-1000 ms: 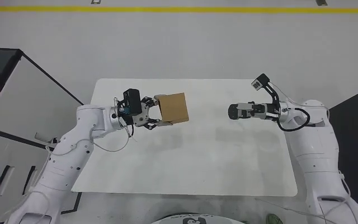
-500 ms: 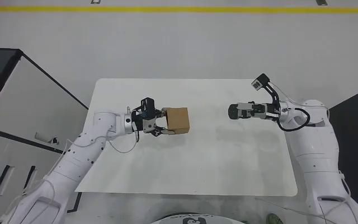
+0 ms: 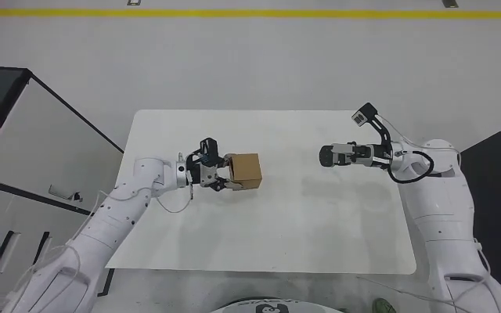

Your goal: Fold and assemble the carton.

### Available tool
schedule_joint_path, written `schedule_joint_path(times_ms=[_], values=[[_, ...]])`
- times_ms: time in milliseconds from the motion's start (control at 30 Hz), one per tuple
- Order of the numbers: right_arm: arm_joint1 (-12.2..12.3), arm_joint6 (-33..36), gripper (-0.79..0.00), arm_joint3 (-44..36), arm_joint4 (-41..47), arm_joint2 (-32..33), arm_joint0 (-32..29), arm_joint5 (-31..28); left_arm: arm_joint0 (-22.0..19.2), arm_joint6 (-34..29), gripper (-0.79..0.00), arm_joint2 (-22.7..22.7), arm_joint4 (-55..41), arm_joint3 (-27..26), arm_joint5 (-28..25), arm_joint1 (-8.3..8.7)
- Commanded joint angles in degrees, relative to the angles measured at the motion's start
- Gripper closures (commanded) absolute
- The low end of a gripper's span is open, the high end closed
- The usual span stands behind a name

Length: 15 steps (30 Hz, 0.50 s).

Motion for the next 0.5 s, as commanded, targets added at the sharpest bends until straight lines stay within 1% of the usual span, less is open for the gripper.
schedule_joint_path(times_ms=[0, 167, 467], values=[[0.0, 0.0, -0.785, 0.0, 0.0, 0.0, 0.0, 0.0, -1.65, 0.7, 0.0, 2.12, -0.53, 2.91, 0.0, -0.64], [0.0, 0.0, -0.785, 0.0, 0.0, 0.0, 0.0, 0.0, -5.07, 4.25, 0.0, 7.16, 0.07, 8.15, 0.0, -2.23], [0.0, 0.0, -0.785, 0.0, 0.0, 0.0, 0.0, 0.0, -9.69, 14.78, 0.0, 15.29, 3.9, 15.56, 0.0, -3.85]])
